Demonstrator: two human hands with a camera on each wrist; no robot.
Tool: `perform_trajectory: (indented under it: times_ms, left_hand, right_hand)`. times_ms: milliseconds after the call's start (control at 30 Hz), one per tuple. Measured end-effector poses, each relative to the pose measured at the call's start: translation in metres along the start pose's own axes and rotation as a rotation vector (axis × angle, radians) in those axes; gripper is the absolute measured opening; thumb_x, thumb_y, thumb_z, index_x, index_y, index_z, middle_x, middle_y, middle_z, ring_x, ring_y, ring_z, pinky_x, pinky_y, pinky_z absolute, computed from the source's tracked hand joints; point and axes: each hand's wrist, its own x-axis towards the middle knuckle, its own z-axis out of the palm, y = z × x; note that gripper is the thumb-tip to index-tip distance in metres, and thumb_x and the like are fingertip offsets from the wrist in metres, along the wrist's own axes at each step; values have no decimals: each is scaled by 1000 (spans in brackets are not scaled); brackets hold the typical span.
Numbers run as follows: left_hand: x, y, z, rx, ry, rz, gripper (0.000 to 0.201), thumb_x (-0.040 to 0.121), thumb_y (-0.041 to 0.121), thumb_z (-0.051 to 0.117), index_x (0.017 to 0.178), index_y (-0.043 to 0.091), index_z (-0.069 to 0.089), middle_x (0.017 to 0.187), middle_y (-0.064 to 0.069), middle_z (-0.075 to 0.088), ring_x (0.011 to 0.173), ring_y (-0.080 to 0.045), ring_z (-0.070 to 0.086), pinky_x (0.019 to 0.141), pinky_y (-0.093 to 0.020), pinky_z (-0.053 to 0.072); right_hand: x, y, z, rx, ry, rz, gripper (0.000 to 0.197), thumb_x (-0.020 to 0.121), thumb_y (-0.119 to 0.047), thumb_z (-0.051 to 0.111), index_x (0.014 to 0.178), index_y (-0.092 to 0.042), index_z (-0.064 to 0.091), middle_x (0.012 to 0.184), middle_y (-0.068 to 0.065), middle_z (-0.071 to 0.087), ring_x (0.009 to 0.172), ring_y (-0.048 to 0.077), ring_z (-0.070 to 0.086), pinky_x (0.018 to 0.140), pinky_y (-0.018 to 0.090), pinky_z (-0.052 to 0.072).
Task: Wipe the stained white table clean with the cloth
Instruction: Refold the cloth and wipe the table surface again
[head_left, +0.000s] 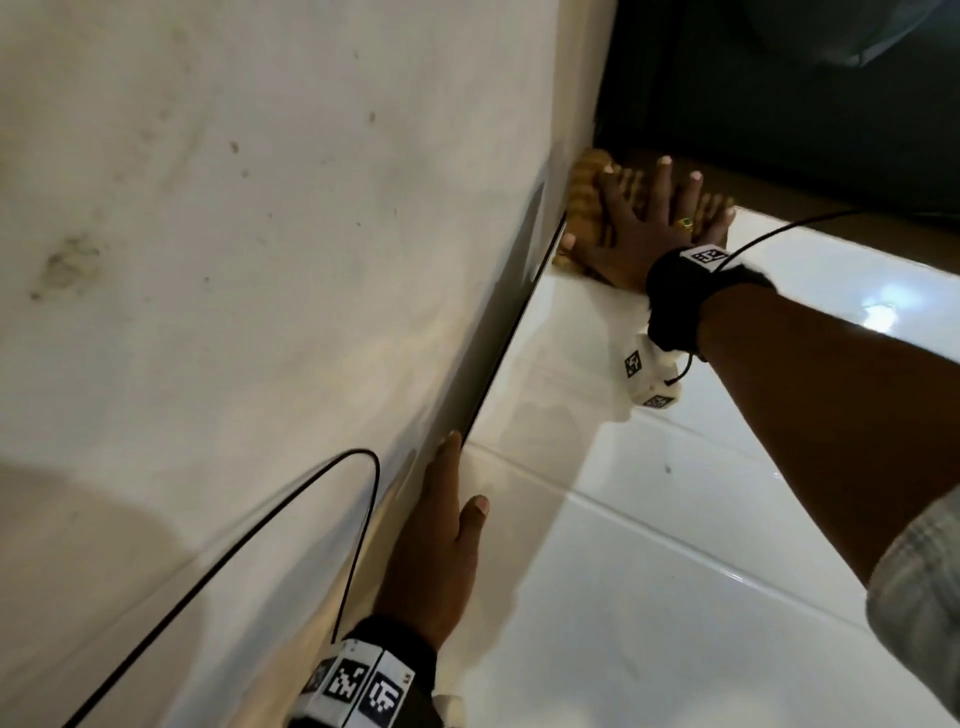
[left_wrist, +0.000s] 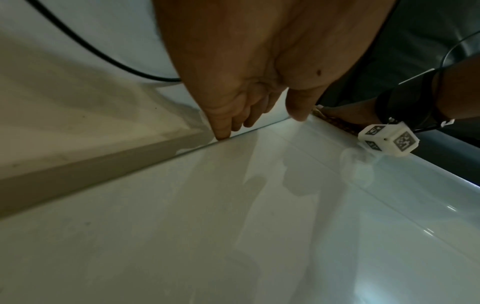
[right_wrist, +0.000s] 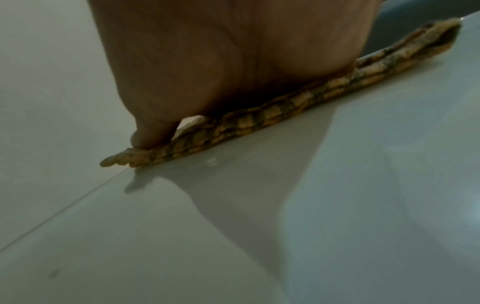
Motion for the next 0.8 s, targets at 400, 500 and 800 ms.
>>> perform_trajectory:
  times_ms: [400, 500, 800]
  left_hand:
    - [-78, -24, 1, 12, -53, -15, 75, 102, 40, 47, 147, 57, -10, 161, 32, -7, 151, 6, -10, 126, -29, 11]
    - [-105, -43, -5, 56, -67, -35, 72, 103, 44, 42, 153, 51, -8, 164, 29, -5, 153, 3, -6, 128, -35, 11]
    - [-193, -107, -13, 127, 46, -363, 75, 102, 9, 46, 158, 39, 6, 162, 5, 34, 142, -18, 44, 108, -26, 37]
  right_hand:
    - [-108, -55, 85, -106, -18, -450, 56, 102, -65, 17, 153, -59, -4, 166, 2, -28, 151, 36, -27, 114, 71, -16]
    - [-174, -67, 125, -121, 1, -581, 59, 104, -61, 19, 157, -50, -3, 169, 5, -21, 153, 37, -21, 116, 70, -12]
    - [-354, -103, 242, 33, 20, -902, 65, 86, -36, 65, 148, -29, 49, 161, -1, 39, 151, 30, 30, 121, 58, 9]
